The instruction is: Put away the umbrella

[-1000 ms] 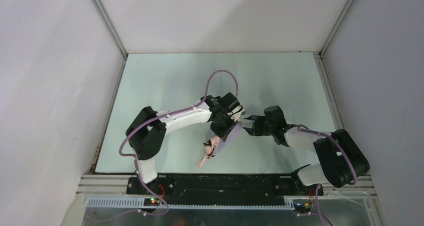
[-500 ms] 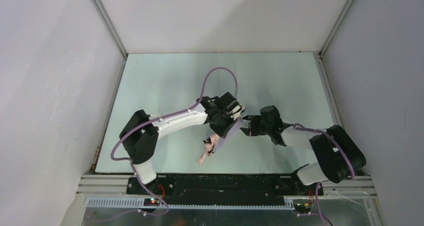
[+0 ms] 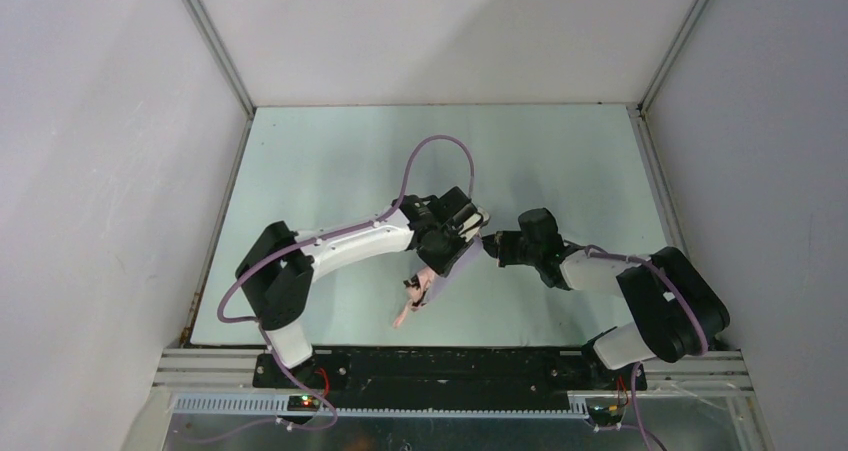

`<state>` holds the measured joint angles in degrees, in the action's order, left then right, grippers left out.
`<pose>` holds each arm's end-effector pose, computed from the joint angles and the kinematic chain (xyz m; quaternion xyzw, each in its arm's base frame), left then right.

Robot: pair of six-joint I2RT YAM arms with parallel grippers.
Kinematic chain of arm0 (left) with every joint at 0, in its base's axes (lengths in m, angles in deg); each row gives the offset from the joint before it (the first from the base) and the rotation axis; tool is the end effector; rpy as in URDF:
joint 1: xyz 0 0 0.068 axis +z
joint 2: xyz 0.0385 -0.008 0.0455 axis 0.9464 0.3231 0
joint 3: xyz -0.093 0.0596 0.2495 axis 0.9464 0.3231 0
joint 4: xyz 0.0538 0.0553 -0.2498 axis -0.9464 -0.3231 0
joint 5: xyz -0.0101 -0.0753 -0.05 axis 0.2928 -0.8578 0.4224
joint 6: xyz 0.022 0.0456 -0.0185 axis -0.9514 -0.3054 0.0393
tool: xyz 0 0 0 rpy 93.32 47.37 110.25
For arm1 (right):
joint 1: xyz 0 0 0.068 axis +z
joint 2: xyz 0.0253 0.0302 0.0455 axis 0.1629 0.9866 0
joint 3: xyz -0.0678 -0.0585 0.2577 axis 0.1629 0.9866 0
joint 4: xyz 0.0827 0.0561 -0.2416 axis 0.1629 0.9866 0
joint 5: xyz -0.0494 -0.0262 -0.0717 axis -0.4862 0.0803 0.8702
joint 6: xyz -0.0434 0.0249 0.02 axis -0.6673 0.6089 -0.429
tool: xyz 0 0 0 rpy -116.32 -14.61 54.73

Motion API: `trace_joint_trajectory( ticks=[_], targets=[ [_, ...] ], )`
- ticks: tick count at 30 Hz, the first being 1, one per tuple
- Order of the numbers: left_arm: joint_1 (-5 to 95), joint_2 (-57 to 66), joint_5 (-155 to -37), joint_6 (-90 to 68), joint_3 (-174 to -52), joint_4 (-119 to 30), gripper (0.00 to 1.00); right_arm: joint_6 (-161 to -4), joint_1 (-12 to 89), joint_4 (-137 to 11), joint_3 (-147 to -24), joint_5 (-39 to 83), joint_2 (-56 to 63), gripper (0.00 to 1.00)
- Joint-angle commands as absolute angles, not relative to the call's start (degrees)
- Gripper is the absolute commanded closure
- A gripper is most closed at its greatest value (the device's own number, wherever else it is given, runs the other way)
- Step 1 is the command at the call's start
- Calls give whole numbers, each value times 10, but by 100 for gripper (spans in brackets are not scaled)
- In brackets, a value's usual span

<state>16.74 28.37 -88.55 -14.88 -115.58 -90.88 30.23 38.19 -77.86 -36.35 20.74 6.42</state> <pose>0.2033 -0.2851 0.2249 0.3924 0.9010 -0.1027 0.1540 0.2211 0.1279 0.1287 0.6287 0.6632 0.4040 0.0418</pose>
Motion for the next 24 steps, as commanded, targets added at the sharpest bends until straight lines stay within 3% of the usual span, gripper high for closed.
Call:
trace_joint_trajectory(
  ticks=[1,12,19,24],
  targets=[
    [162,277,-877,-149,-1170,-905,100,495,384,-767,-383,224,47,100],
    [162,367,-899,-136,-1173,-955,100,376,324,-955,-358,262,57,100],
    [162,456,-919,-137,-1227,-995,100,327,337,-1136,-361,190,127,100],
    [162,487,-932,-138,-1254,-992,100,265,334,-1075,-381,164,96,100]
  ],
)
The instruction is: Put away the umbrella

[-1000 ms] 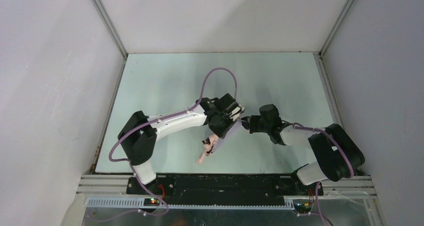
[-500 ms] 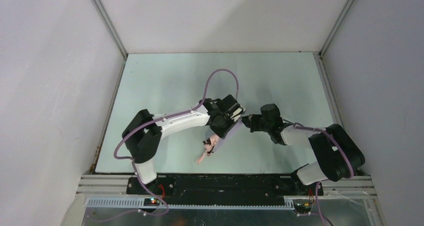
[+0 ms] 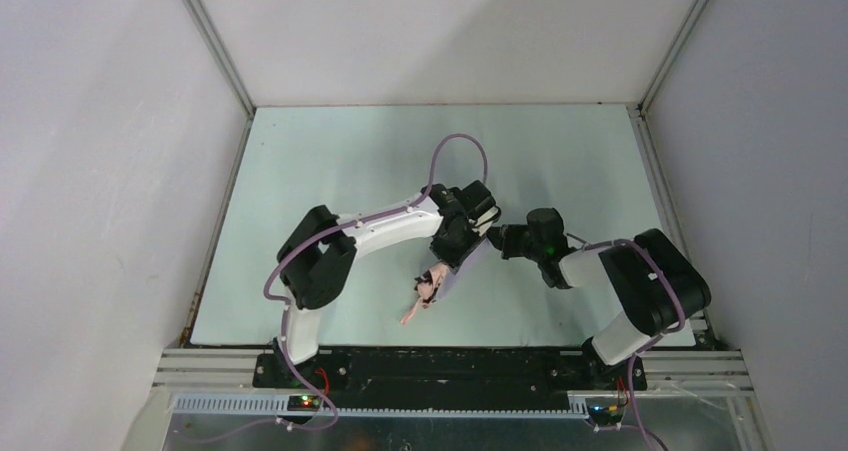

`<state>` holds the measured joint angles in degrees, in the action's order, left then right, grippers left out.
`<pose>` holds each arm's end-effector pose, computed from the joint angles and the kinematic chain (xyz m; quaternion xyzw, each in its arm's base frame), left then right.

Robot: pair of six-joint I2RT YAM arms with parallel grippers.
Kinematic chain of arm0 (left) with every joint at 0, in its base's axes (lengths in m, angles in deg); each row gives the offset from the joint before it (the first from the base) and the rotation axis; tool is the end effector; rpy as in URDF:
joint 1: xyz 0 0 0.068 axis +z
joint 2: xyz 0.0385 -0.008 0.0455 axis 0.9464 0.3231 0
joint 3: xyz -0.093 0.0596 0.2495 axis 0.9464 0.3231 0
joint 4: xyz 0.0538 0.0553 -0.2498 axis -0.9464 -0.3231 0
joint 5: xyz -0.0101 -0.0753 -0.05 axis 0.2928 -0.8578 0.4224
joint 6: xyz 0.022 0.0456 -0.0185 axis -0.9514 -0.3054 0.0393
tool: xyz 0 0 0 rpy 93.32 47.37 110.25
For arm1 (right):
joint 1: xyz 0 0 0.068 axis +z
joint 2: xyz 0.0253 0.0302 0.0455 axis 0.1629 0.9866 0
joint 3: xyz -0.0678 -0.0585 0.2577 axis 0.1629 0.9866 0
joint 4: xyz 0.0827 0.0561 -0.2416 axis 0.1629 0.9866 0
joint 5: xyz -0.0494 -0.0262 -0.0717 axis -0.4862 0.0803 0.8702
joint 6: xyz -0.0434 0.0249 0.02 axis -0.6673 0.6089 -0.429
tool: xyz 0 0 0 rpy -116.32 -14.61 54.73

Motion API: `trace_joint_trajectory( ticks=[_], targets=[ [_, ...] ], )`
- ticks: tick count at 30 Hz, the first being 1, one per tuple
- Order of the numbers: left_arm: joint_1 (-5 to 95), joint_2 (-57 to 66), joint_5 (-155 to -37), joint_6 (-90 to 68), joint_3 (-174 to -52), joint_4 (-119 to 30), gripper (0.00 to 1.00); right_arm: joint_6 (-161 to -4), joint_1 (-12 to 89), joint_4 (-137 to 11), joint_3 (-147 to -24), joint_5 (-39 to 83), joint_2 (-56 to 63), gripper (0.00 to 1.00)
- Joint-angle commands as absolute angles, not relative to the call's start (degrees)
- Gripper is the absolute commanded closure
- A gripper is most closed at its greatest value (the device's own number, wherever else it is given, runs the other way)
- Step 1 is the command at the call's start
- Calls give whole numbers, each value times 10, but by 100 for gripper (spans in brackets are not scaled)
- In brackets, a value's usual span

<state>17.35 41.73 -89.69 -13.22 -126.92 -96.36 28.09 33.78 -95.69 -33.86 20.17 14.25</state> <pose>0.2315 -0.3185 0.1950 0.3788 0.9174 -0.0788 0.0927 0.2402 0.1154 0.1112 0.6163 0.6359 0.4572 0.0819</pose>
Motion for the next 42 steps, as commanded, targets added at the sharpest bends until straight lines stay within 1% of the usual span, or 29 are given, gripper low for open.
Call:
trace_joint_trajectory(
  ticks=[1,4,5,6,7,8,9,10,11,12,14,16,23,29,34,39,42],
  targets=[
    [163,490,-932,-137,-1256,-991,100,236,327,-1038,-385,164,75,100],
    [163,501,-937,-137,-1260,-990,100,170,298,-937,-403,157,29,100],
    [163,501,-940,-136,-1259,-989,99,163,291,-926,-404,153,25,100],
    [164,495,-942,-133,-1257,-983,88,149,276,-912,-405,136,24,100],
    [165,490,-946,-131,-1253,-980,80,145,269,-910,-405,120,27,100],
    [169,475,-947,-127,-1250,-974,62,138,255,-909,-405,99,36,100],
    [171,467,-948,-125,-1245,-971,56,134,248,-910,-405,88,41,100],
    [174,446,-948,-124,-1243,-967,45,126,238,-916,-405,68,52,100],
    [176,435,-945,-125,-1242,-966,40,121,233,-917,-405,60,56,100],
    [179,415,-944,-127,-1244,-967,34,111,228,-917,-405,50,62,100],
    [183,390,-943,-133,-1253,-975,27,95,223,-913,-404,43,68,100],
    [189,370,-946,-139,-1268,-985,22,81,217,-916,-405,31,76,100],
    [228,329,-1015,-124,-1316,-980,13,51,208,-924,-405,-11,119,100],
    [274,324,-1048,-89,-1365,-954,10,27,208,-914,-404,-15,134,100],
    [316,380,-1081,-51,-1421,-925,11,24,215,-925,-405,-13,137,100],
    [323,468,-1076,-70,-1532,-967,11,25,222,-929,-405,-10,140,100],
    [323,506,-1081,-78,-1557,-975,11,29,225,-934,-405,-8,142,100]
  ],
)
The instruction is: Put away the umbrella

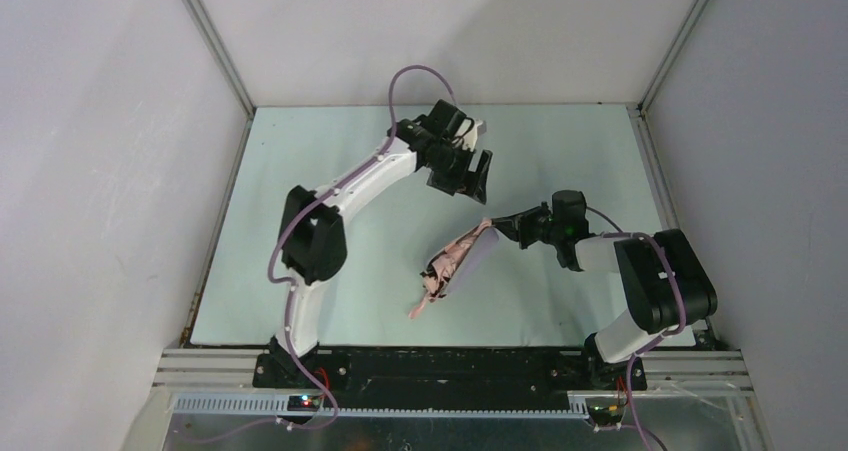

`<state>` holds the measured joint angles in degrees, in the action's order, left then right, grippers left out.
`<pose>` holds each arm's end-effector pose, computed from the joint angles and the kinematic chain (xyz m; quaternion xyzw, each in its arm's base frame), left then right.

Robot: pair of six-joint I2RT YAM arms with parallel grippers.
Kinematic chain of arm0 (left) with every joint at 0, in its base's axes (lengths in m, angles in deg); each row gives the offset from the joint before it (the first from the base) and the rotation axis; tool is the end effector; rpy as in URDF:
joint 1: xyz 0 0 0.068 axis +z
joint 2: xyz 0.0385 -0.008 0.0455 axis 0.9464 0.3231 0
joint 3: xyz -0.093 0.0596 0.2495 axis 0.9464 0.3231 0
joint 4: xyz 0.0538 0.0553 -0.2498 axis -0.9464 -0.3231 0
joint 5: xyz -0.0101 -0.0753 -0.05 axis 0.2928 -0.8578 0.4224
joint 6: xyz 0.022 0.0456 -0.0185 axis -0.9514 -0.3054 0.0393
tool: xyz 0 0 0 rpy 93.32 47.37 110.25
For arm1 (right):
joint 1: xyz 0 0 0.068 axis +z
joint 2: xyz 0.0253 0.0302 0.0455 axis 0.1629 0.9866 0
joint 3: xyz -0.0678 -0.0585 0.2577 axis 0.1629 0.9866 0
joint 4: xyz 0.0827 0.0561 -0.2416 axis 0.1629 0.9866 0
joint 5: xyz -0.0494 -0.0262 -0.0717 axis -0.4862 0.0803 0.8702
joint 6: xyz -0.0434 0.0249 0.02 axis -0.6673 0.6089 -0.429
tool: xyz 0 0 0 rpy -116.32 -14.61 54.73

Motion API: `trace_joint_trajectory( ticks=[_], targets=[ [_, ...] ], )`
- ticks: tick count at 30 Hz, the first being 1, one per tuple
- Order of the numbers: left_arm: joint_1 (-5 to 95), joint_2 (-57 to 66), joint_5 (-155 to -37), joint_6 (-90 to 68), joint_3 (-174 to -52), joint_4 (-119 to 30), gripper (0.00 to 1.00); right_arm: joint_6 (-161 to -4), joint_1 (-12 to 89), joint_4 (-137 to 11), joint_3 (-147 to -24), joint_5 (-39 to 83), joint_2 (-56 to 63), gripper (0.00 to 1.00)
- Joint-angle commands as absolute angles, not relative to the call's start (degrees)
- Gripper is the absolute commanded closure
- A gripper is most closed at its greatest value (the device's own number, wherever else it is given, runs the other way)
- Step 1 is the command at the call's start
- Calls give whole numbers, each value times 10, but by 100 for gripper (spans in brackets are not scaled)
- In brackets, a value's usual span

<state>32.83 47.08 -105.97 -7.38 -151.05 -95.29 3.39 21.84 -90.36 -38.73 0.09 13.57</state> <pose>0.3496 -0.2906 0.2834 0.2362 0.9160 -0.2654 0.1865 0.2687 0.0773 0.1294 0.4634 0.7313 0.4917 0.0928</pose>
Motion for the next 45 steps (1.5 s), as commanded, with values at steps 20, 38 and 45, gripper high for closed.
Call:
trace_joint_trajectory(
  ticks=[20,38,45],
  targets=[
    [293,556,-1007,-132,-1490,-1034,19,40,228,-934,-405,11,143,100],
    [289,486,-986,-100,-1400,-986,27,37,224,-954,-405,13,133,100],
    [302,415,-1077,-56,-1375,-954,11,17,221,-939,-405,6,129,100]
  ],
)
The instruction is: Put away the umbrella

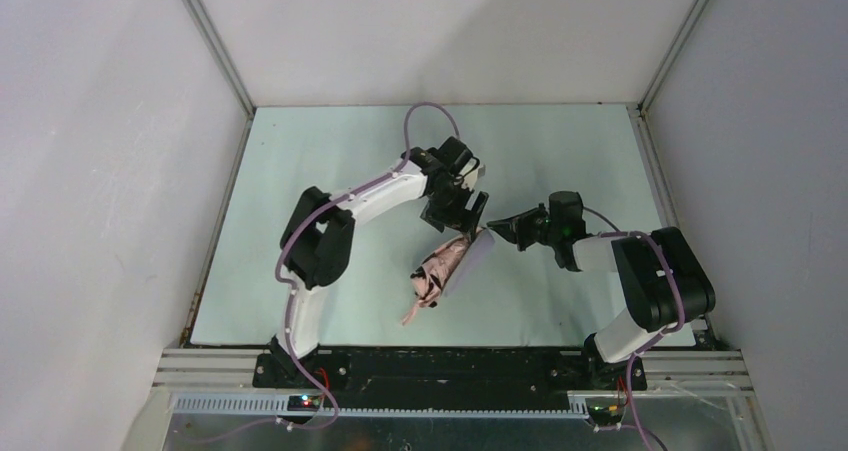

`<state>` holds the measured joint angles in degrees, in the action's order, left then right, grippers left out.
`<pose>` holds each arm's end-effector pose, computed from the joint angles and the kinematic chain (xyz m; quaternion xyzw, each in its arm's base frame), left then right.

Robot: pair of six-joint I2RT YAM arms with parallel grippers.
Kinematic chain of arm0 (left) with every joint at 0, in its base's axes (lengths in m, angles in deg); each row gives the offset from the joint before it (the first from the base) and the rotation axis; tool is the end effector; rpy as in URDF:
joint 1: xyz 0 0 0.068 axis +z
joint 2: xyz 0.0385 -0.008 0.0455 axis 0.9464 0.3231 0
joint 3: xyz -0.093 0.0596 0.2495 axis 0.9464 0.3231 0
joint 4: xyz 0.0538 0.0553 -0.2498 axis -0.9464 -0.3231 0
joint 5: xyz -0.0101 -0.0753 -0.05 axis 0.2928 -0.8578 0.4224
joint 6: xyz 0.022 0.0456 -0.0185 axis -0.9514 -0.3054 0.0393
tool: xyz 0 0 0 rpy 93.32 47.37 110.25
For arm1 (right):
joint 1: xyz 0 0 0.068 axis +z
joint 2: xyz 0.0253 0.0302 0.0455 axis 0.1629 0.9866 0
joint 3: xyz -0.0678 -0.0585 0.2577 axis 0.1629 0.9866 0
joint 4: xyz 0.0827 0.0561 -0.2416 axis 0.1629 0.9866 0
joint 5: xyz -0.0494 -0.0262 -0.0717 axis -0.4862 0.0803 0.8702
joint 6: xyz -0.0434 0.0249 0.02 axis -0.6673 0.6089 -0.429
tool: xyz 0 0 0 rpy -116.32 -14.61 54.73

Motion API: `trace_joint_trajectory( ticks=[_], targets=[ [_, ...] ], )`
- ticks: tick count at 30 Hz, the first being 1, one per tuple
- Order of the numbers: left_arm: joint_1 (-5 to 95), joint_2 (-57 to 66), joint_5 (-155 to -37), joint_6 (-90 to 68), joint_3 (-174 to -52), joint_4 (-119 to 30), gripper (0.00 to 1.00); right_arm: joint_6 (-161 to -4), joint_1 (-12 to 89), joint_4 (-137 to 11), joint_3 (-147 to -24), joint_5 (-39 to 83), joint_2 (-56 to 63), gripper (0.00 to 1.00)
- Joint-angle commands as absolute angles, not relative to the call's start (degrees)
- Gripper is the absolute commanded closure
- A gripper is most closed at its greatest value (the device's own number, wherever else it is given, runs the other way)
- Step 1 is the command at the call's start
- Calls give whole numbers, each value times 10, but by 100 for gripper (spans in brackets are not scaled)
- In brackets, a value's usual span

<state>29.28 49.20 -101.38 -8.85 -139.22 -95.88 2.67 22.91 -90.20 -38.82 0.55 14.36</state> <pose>0.3203 -0.2986 0.2045 0.2588 0.9443 -0.1820 0.0906 0.2678 0.0822 0.1259 0.4573 0.7396 0.4857 0.0897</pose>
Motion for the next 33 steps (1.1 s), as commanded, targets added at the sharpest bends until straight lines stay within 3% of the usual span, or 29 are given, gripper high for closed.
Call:
trace_joint_trajectory(
  ticks=[1,4,10,22,24,26,27,29,31,33],
  targets=[
    [308,409,-1106,-52,-1365,-936,6,17,220,-946,-405,4,130,100],
    [315,389,-1152,-38,-1310,-893,1,19,219,-957,-405,0,136,100],
    [309,379,-1195,-47,-1241,-866,0,20,212,-959,-405,-13,142,100],
    [230,373,-1053,-93,-1230,-903,0,18,204,-961,-405,-28,148,100],
    [223,379,-1026,-100,-1235,-912,10,19,203,-967,-405,-33,150,100],
    [221,388,-1002,-103,-1244,-926,33,19,203,-974,-405,-39,148,100],
    [220,392,-985,-101,-1251,-937,51,19,203,-978,-405,-43,145,100],
    [220,405,-970,-104,-1266,-955,73,16,201,-978,-405,-50,137,100],
    [221,419,-963,-108,-1283,-973,81,10,201,-978,-405,-54,125,100],
    [221,430,-963,-112,-1297,-989,84,4,201,-979,-405,-62,113,100]
  ],
)
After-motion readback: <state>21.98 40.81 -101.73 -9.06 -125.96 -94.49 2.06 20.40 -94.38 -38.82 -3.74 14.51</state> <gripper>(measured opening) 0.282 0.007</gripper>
